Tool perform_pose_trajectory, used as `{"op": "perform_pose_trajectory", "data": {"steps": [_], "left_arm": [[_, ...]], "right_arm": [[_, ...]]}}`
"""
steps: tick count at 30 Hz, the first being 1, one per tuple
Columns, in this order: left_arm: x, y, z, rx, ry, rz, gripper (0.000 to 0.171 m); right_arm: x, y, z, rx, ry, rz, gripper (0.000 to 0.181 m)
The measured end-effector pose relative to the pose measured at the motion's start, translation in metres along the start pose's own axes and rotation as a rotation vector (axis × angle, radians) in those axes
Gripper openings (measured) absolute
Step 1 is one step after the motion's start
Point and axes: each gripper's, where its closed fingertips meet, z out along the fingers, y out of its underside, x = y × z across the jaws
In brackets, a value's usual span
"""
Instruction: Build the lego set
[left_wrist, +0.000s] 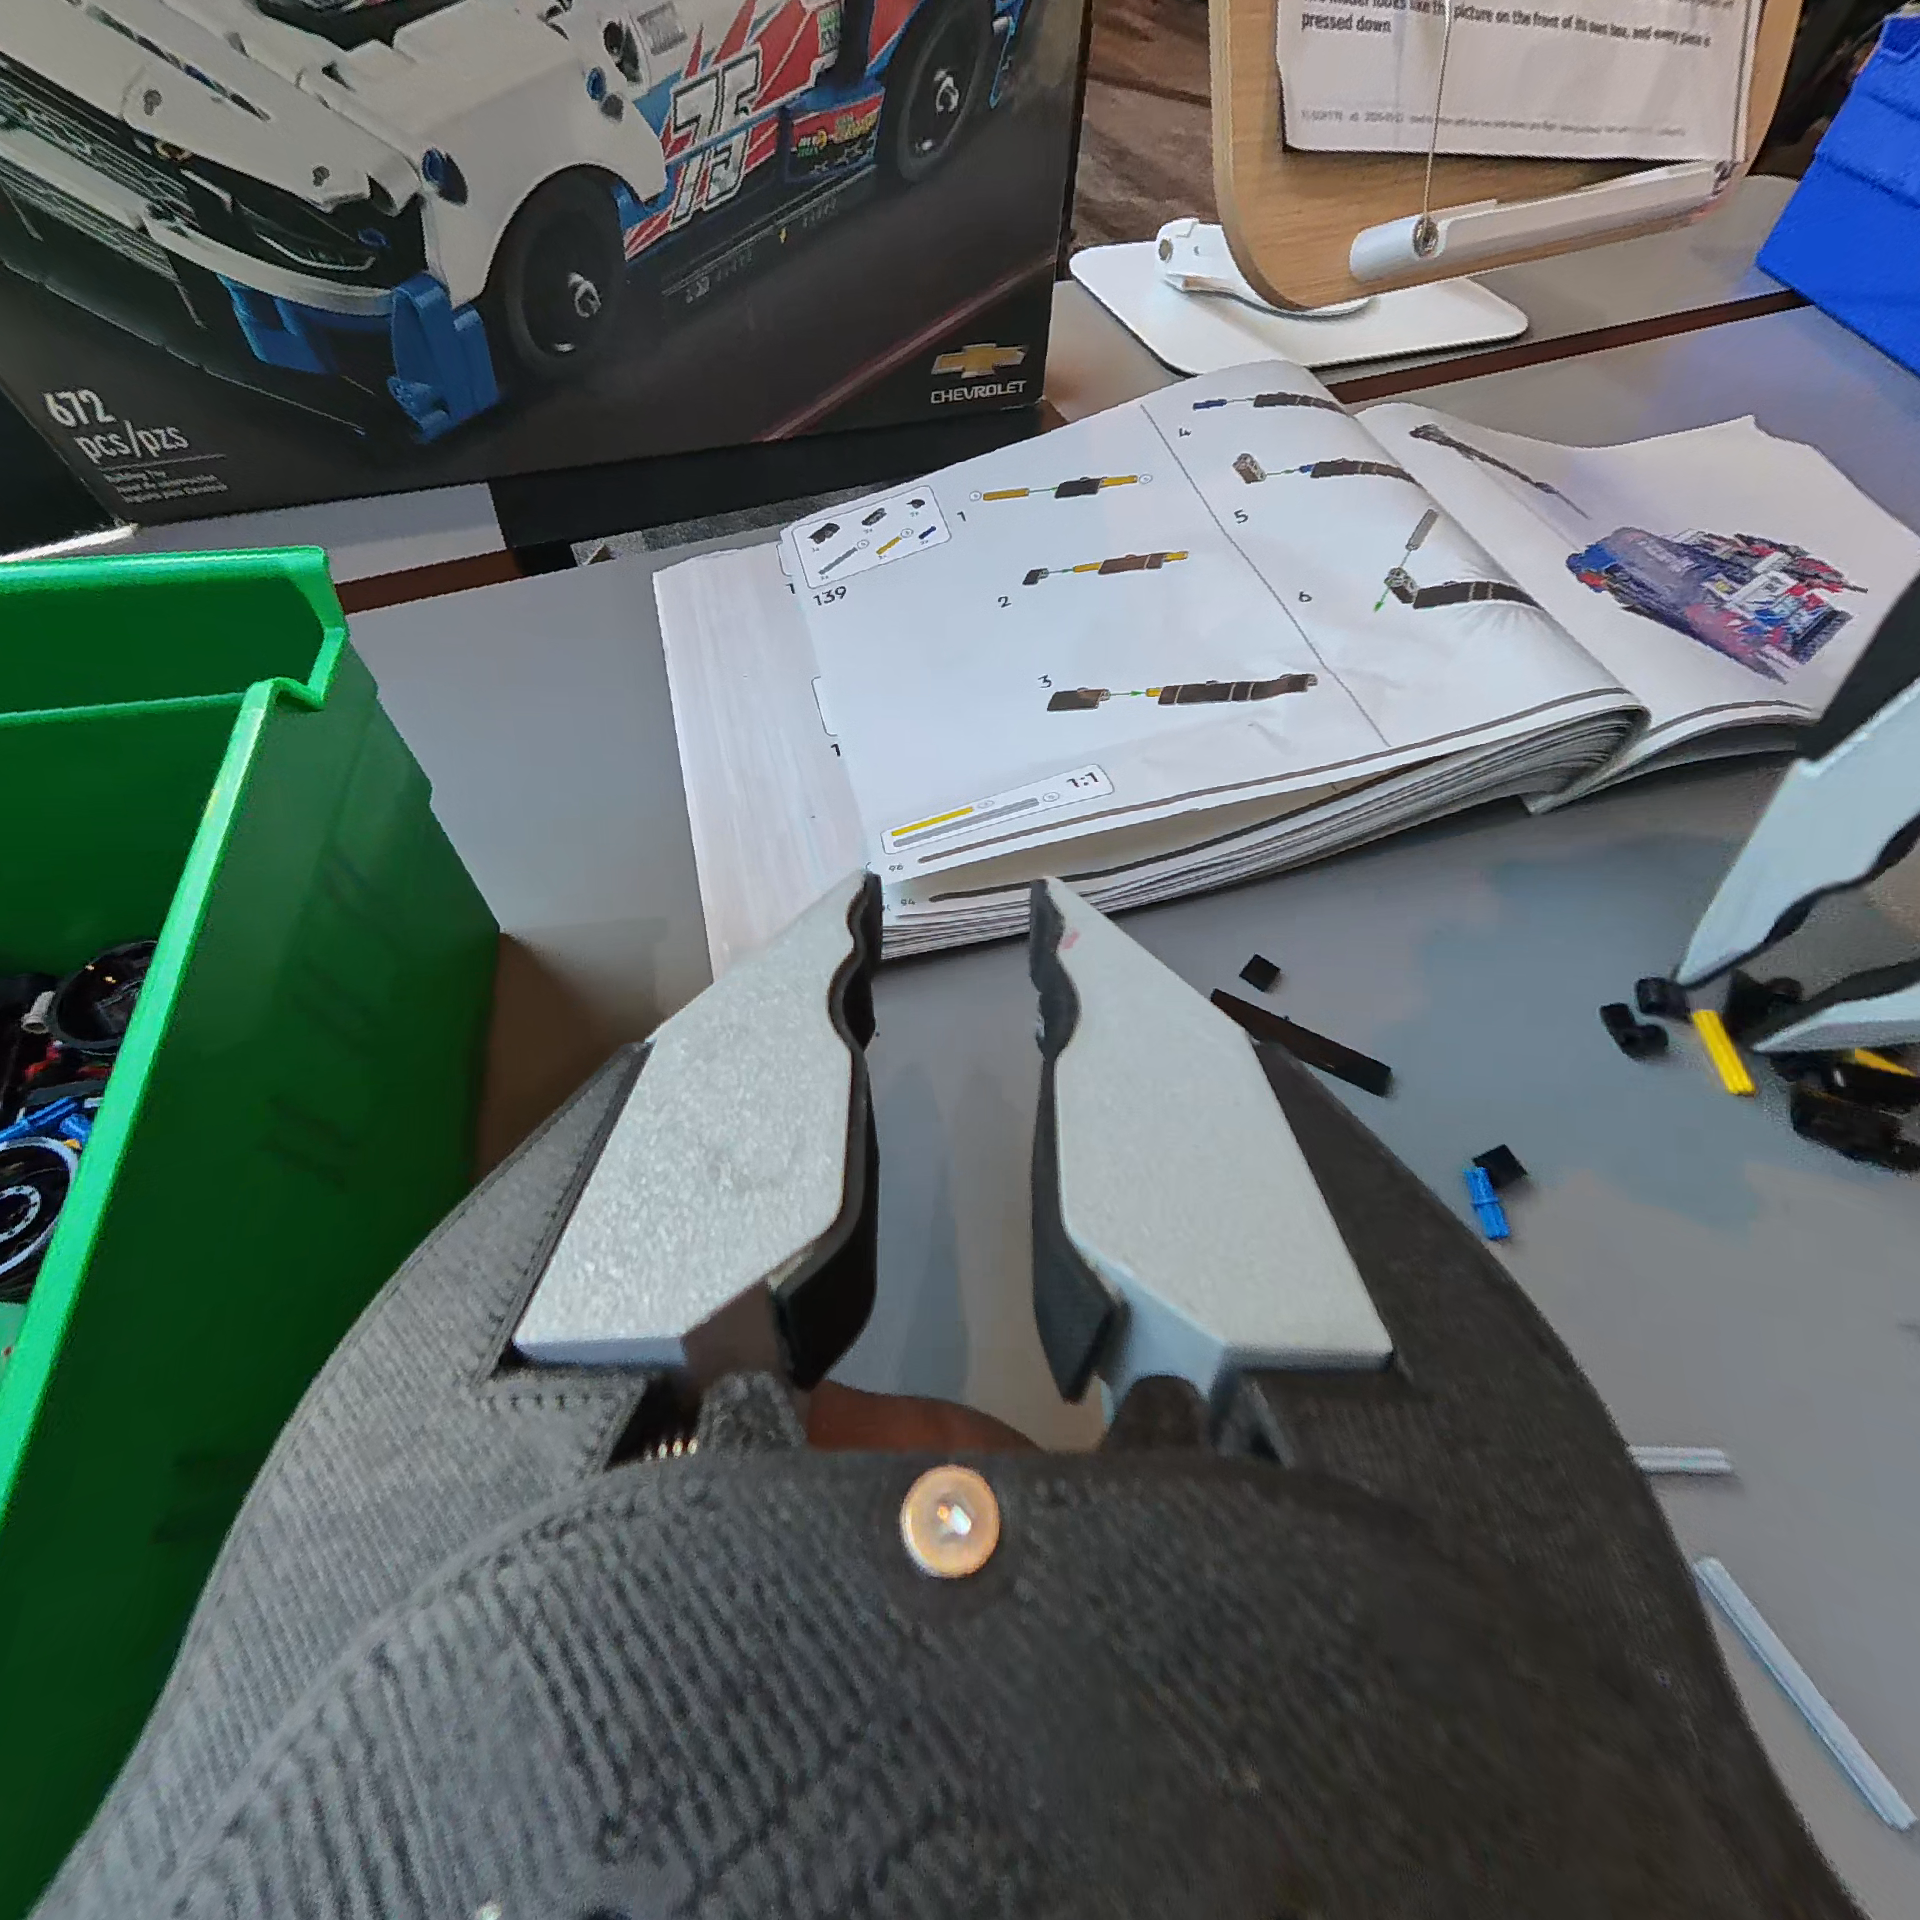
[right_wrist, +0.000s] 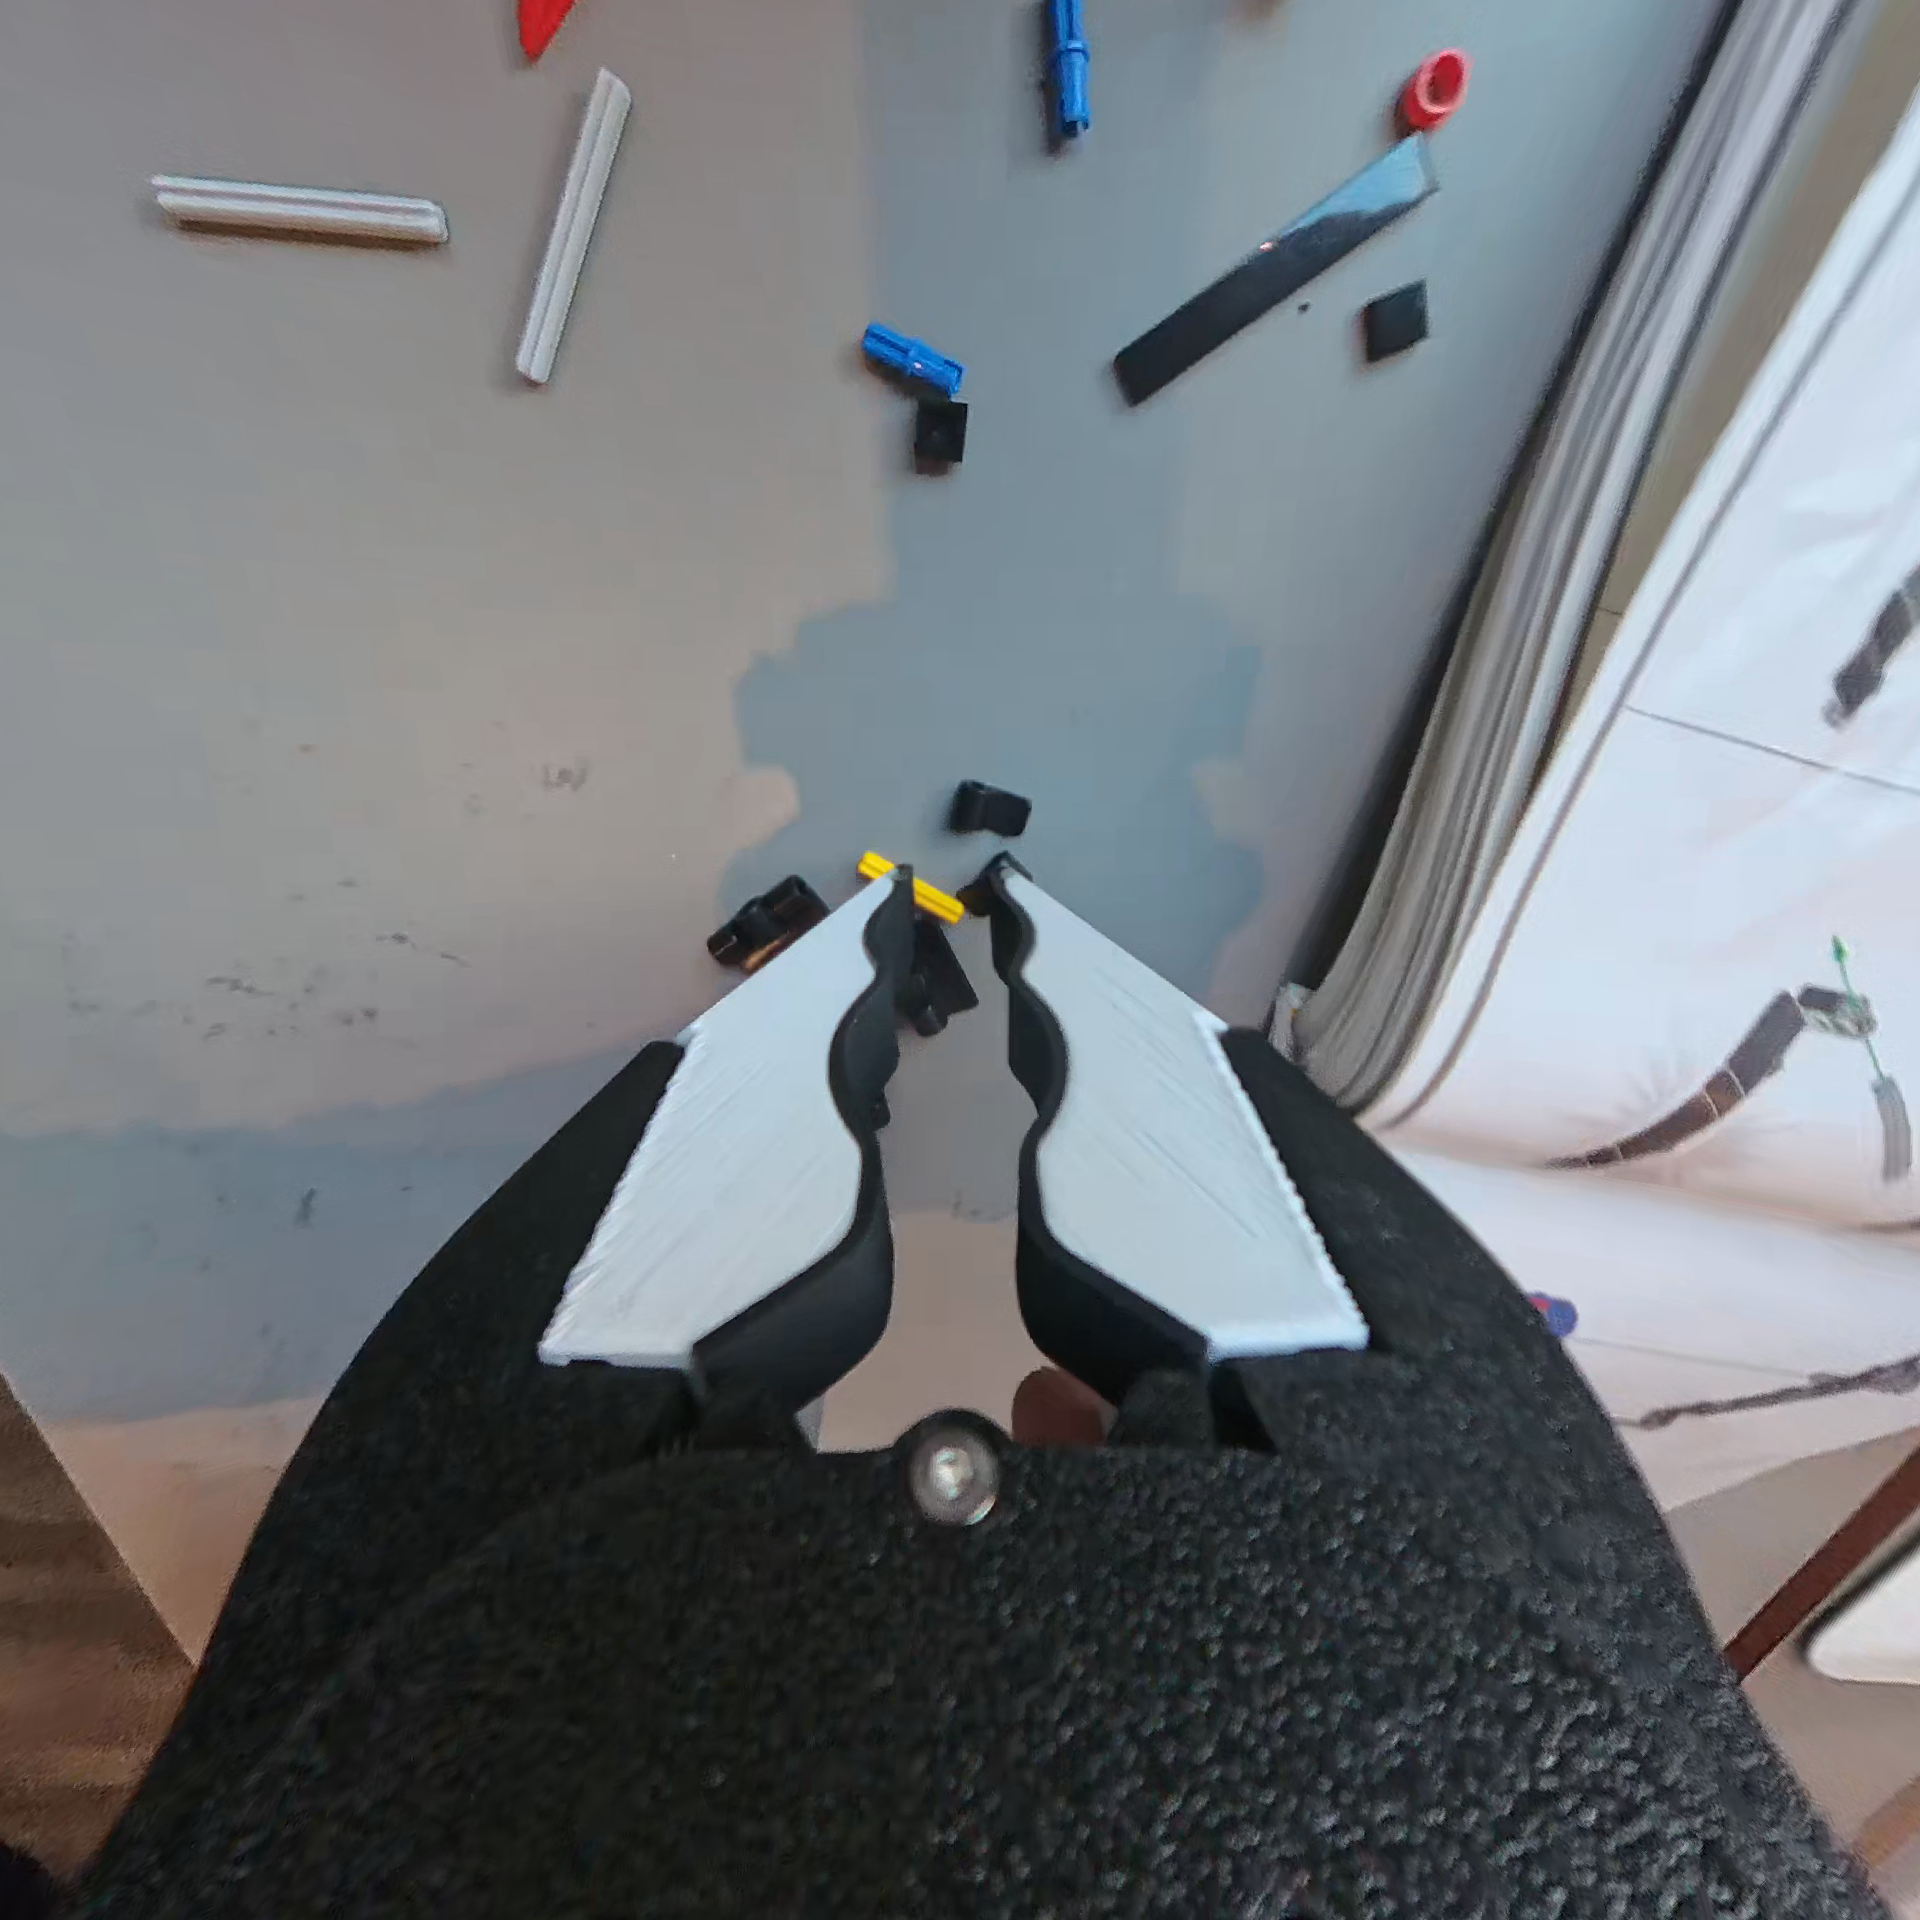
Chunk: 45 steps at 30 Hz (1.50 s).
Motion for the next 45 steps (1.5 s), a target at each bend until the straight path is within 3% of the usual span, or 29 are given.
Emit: {"op": "perform_pose_trajectory", "data": {"steps": [6, 10, 14, 20, 37, 42, 45], "left_arm": [[-0.006, -0.003, -0.001, 0.008, -0.010, -0.020, 0.025], [-0.008, -0.003, -0.001, 0.011, -0.015, -0.025, 0.026], [-0.007, -0.002, -0.001, 0.011, -0.020, -0.016, 0.027], [-0.009, 0.001, 0.002, 0.004, -0.033, -0.013, 0.027], [-0.010, 0.014, 0.014, -0.029, -0.042, -0.021, 0.026], [-0.010, 0.014, 0.014, -0.028, -0.042, -0.019, 0.026], [-0.010, 0.015, 0.014, -0.035, -0.040, -0.015, 0.027]], "right_arm": [[0.029, -0.009, -0.039, 0.185, 0.205, 0.184, 0.012], [0.048, -0.044, -0.068, 0.511, 0.376, 0.405, 0.012], [0.050, -0.075, -0.080, 0.879, 0.424, 0.541, 0.020], [0.050, -0.071, -0.080, 1.091, 0.552, 0.563, 0.018], [0.057, -0.039, -0.109, 1.169, 0.669, 0.708, 0.019], [0.057, -0.041, -0.101, 1.157, 0.619, 0.714, 0.023], [0.042, -0.061, -0.083, 1.083, 0.466, 0.610, 0.023]]}}
